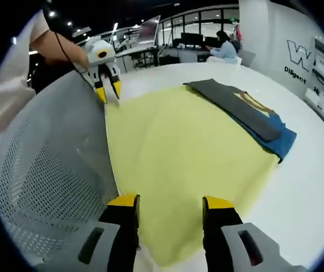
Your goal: Fold the garment on the visible template until the final outline fits inside the template.
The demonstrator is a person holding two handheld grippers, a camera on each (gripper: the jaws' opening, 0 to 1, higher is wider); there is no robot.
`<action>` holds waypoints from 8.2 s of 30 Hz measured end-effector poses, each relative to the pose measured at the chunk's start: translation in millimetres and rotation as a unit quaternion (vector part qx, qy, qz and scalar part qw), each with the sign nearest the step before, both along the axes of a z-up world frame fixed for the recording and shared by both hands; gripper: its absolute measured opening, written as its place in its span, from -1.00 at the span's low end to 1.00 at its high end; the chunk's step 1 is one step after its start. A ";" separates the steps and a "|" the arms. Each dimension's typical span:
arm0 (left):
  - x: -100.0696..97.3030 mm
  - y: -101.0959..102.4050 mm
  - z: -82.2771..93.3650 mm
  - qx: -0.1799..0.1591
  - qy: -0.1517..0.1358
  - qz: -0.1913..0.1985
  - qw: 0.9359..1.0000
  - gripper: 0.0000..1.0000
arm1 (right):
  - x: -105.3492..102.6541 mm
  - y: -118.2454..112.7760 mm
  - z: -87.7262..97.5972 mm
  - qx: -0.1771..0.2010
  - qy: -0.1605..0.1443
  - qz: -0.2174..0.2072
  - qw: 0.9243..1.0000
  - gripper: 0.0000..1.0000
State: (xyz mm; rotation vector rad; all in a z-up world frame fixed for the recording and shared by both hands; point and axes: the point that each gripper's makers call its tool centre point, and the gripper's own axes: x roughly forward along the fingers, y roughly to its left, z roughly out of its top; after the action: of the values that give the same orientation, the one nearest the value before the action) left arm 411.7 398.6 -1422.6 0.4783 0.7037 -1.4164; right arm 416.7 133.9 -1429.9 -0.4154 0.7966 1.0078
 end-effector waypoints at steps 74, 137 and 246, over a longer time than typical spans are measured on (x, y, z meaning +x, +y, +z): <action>127.9 6.1 130.2 -0.032 -0.087 0.080 0.992 -1.00 | 103.3 -62.3 122.5 0.003 -0.094 -0.028 0.995 -1.00; 358.3 9.8 63.0 -0.007 -0.008 0.330 0.944 -0.92 | 317.8 -83.9 36.1 -0.022 -0.009 -0.182 0.983 -0.87; 181.8 27.5 -27.3 0.022 0.008 0.271 0.962 -0.99 | 143.3 -50.0 -11.4 0.063 0.024 -0.138 0.988 -1.00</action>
State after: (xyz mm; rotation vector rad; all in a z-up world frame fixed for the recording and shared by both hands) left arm 593.4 426.1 -1449.9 0.2772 0.8071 -0.8918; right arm 560.0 83.8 -1441.4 -0.1661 0.8043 0.8056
